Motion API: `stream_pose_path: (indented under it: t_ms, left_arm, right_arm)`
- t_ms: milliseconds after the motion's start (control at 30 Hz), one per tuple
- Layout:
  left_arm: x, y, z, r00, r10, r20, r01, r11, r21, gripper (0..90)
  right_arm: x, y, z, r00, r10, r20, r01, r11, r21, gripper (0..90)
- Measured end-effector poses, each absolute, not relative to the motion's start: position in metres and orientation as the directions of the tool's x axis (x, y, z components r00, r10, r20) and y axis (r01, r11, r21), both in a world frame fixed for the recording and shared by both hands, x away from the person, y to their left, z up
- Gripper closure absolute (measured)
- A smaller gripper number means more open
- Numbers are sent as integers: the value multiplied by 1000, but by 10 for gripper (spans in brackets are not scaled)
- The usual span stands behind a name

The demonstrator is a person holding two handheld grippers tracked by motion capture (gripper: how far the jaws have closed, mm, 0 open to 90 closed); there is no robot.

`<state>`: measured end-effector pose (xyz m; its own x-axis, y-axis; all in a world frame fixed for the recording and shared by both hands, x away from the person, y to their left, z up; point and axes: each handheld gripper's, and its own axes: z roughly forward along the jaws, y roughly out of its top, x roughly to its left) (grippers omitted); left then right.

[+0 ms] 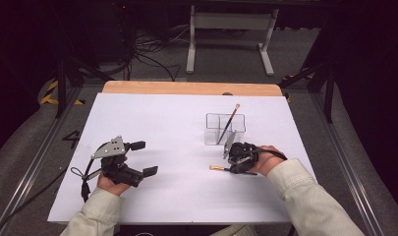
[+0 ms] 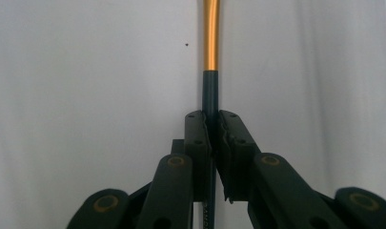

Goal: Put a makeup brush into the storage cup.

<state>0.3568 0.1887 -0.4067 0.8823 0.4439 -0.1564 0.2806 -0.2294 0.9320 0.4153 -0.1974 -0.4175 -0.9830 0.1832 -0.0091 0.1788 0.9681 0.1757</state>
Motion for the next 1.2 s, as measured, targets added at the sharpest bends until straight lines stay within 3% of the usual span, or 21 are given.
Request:
stream_pose_path:
  t_ms: [633,1200]
  left_arm:
    - [357,189,-407,884,441,-154,278,-233,932,0]
    - [358,190,-407,884,443,-153,276,-228,934,0]
  right_arm:
    - [411,-208,-387,-975,218,-45,194,930,312,836]
    - [406,-216,-349,-964,248,-94,172,854,490,836]
